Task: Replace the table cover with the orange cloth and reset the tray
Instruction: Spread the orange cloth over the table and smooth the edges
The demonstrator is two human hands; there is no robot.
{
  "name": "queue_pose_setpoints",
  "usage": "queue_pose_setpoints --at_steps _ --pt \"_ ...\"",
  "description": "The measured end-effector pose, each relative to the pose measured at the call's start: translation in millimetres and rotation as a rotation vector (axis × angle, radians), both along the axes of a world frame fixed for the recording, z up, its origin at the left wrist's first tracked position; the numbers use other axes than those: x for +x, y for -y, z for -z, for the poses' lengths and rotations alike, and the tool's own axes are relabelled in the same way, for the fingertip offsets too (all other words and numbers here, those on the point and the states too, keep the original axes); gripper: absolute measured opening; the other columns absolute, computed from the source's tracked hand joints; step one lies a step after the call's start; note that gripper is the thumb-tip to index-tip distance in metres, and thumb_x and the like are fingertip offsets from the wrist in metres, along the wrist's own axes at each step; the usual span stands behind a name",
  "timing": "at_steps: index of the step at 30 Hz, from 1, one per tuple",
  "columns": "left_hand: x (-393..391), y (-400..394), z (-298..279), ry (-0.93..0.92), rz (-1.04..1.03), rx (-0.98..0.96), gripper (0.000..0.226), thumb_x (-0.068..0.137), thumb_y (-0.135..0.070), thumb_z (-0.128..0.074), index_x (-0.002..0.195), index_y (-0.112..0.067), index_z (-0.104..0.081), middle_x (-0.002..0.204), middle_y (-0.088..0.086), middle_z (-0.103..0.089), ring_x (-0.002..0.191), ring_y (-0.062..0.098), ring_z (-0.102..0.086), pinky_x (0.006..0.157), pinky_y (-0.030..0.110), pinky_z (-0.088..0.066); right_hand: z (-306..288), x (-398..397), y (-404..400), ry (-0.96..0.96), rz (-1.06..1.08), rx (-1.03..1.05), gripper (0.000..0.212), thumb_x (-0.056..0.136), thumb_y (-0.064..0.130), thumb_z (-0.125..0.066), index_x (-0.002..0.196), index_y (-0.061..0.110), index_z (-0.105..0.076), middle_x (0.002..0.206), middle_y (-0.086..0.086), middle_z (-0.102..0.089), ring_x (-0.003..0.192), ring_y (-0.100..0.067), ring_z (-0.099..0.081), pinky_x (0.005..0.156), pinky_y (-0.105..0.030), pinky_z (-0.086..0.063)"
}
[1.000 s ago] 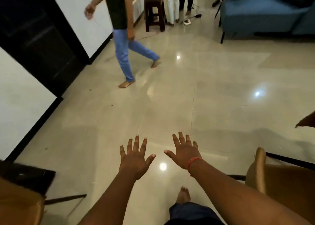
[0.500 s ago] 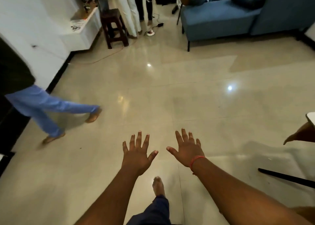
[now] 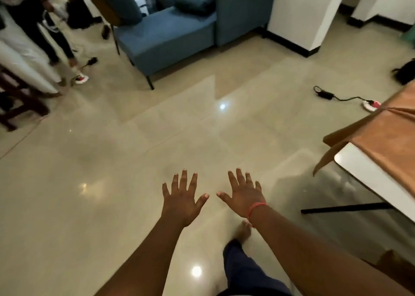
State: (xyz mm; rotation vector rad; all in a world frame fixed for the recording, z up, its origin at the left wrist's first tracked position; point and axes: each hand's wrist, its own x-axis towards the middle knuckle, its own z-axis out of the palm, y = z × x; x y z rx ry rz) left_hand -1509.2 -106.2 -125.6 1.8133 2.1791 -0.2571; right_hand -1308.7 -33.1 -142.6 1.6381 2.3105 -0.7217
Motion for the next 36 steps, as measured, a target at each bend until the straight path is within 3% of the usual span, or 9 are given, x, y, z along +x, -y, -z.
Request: queue_pose_setpoints --at_steps 6,10,20,28,36 --pt "24.6 -158.7 8.3 -0.019 0.087 -0.048 0.082 0.086 -0.076 0.0 0.155 -0.033 0.013 0.165 0.004 0.014 0.152 0.03 0.007 0.118 0.06 -0.003 9.1 36.1 -138.4 0.01 0.09 -0.053 0.104 0.071 0.088 0.0 0.157 0.029 0.007 0.165 -0.002 0.015 0.152 -0.031 0.007 0.121 -0.057 -0.004" --pt "57.3 -270.0 0.3 -0.001 0.128 -0.051 0.085 0.083 -0.077 0.001 0.155 -0.033 0.011 0.165 0.004 0.011 0.152 0.03 0.004 0.118 0.06 -0.003 -0.3 78.6 -227.2 0.035 0.154 -0.031 0.094 0.083 0.084 -0.012 0.157 0.028 0.006 0.165 -0.002 0.013 0.152 -0.033 0.007 0.12 -0.058 -0.005" --pt "188.8 -536.7 9.3 0.026 0.573 -0.044 0.097 0.071 -0.081 0.017 0.155 -0.034 0.01 0.165 0.003 0.012 0.152 0.03 0.004 0.117 0.06 -0.002 6.5 204.4 -404.9 0.032 0.594 -0.004 0.091 0.085 0.082 -0.017 0.157 0.03 0.003 0.166 -0.001 0.009 0.153 -0.03 0.005 0.12 -0.057 -0.004" --pt "314.2 -701.1 3.7 0.007 0.95 -0.101 0.089 0.078 -0.08 0.005 0.154 -0.034 0.013 0.165 0.002 0.015 0.152 0.029 0.007 0.118 0.06 0.0 -3.0 300.4 -478.6 0.085 0.97 -0.024 0.093 0.084 0.083 -0.014 0.157 0.029 0.0 0.166 -0.002 0.004 0.152 -0.031 -0.001 0.119 -0.058 -0.01" --pt "485.3 -781.7 0.7 0.02 1.279 -0.07 0.085 0.082 -0.078 0.001 0.155 -0.034 0.012 0.165 0.003 0.013 0.152 0.03 0.005 0.118 0.06 -0.002 13.7 411.0 -522.5 0.091 1.237 -0.033 0.09 0.086 0.082 -0.018 0.157 0.03 0.002 0.166 -0.002 0.005 0.153 -0.03 0.003 0.12 -0.055 -0.005"
